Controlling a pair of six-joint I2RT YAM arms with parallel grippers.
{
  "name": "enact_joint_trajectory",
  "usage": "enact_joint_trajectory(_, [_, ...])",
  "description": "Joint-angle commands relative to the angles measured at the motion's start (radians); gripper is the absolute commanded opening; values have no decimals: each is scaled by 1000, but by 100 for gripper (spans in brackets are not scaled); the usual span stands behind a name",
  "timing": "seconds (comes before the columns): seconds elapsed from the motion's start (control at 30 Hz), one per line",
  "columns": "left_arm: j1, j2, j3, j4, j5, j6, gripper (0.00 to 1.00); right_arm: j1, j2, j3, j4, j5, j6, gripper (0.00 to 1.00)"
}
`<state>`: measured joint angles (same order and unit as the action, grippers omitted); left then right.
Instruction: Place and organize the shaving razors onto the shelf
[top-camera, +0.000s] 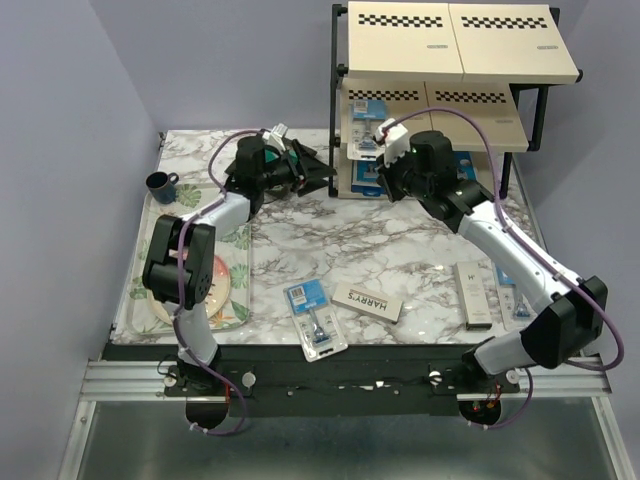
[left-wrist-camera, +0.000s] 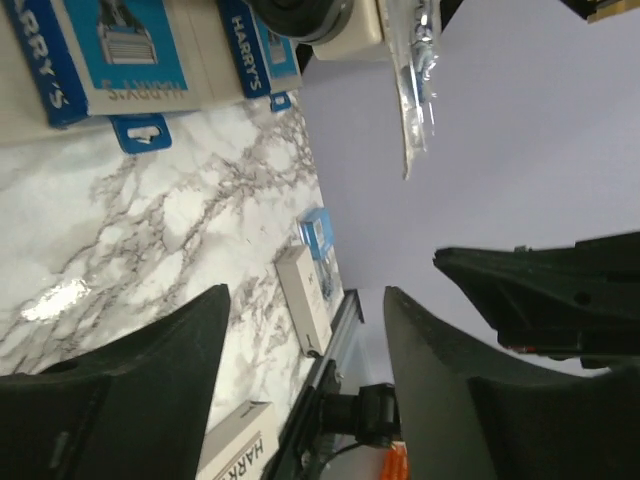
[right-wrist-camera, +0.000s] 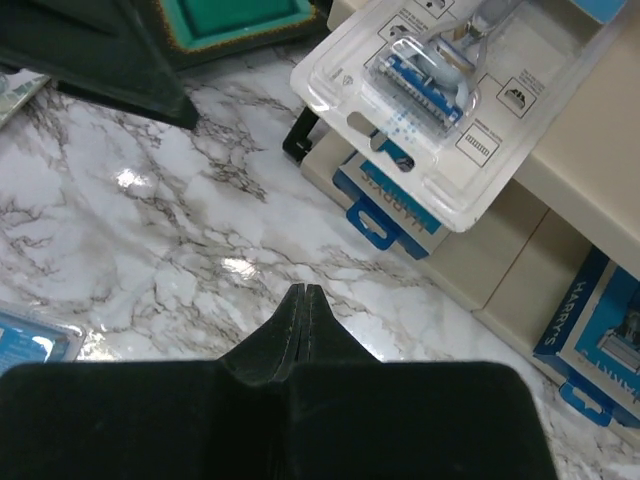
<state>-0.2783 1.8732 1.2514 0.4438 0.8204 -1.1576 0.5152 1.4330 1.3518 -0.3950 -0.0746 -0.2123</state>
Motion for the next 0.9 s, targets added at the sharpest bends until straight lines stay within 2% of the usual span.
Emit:
enact_joint_trajectory(0.0, [28,-182,-104,56,8,148,66,-1,108,81,90,50,-39,1])
enact_joint_trajectory(0.1, [33,-259,-142,-14,6,267,59,-3,176,121,133,103,-70,1])
enact_joint_trajectory(0.2, [41,-313,-181,-42,6,321,54,-3,228,173,146,130,-93,1])
enact_joint_trajectory(0.57, [45,-404,-265,-83,-17,378,54,-3,398,293,228,231,-199,1])
enact_joint_trajectory(0.87, [47,-410,-270,-89,-18,384,54,-4,432,296,283,295,-280,1])
